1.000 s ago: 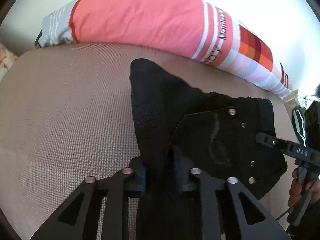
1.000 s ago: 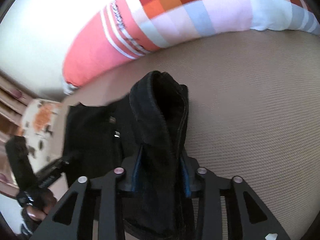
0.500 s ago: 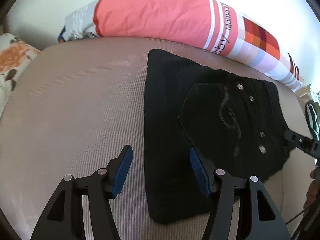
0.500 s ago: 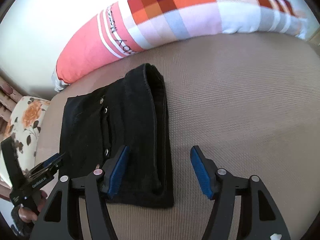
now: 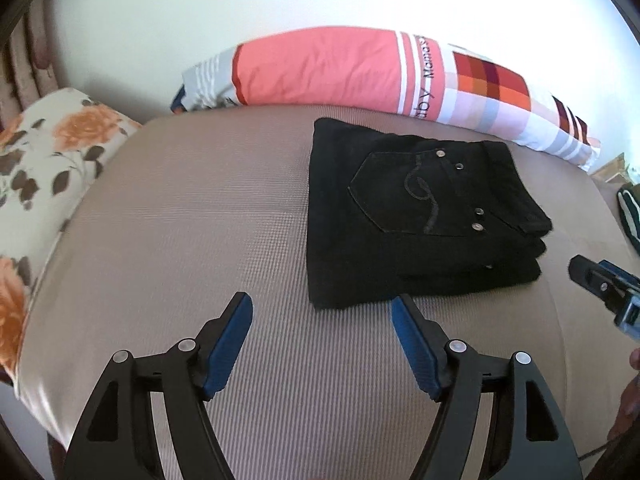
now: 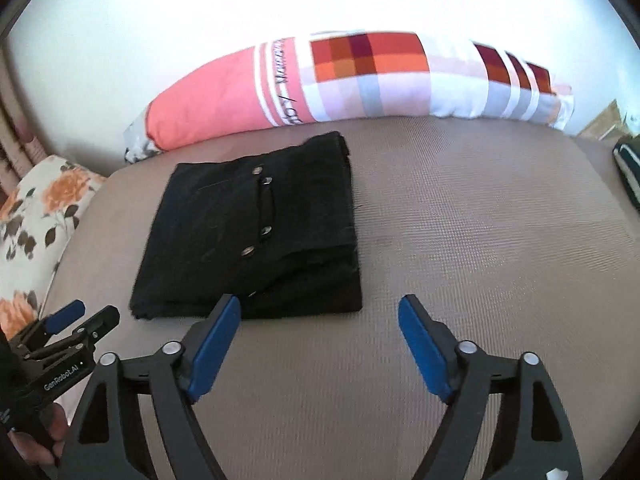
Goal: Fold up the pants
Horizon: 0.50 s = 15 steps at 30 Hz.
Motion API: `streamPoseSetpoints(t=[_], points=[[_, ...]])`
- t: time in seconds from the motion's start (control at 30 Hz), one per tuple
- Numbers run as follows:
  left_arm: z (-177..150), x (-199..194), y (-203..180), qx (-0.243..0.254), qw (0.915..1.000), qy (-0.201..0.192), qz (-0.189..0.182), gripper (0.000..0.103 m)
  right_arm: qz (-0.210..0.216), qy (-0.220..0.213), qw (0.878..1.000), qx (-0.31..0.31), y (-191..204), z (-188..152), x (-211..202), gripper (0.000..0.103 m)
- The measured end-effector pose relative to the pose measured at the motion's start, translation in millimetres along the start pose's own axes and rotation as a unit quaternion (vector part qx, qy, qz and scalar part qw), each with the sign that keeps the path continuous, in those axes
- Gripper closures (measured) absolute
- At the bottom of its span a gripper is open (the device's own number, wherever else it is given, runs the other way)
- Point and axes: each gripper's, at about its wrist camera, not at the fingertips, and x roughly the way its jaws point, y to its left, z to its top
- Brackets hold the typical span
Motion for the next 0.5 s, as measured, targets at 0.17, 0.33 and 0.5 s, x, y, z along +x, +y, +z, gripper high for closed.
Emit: streamPoseSetpoints(t=[0.17, 0.33, 0.5], points=[[-15.0, -26.2, -2.3, -0.006, 0.9996, -0.019, 0.018, 0.030, -0.015, -0.028, 0.999, -0.024, 19.5, -14.6, -18.1, 0.017], [-31.8, -42.3, -3.5, -0.013, 0.9989, -0.031, 0.033, 0.030, -0.026, -0.052, 0.997, -0.044, 32.6, -28.7, -33.3, 0.011], [-44.2, -45.6, -4.3, -0.012, 0.9987, -0.027, 0.042, 0.030, -0.027, -0.071, 0.996, -0.056, 41.5, -33.5, -41.7, 0.008]])
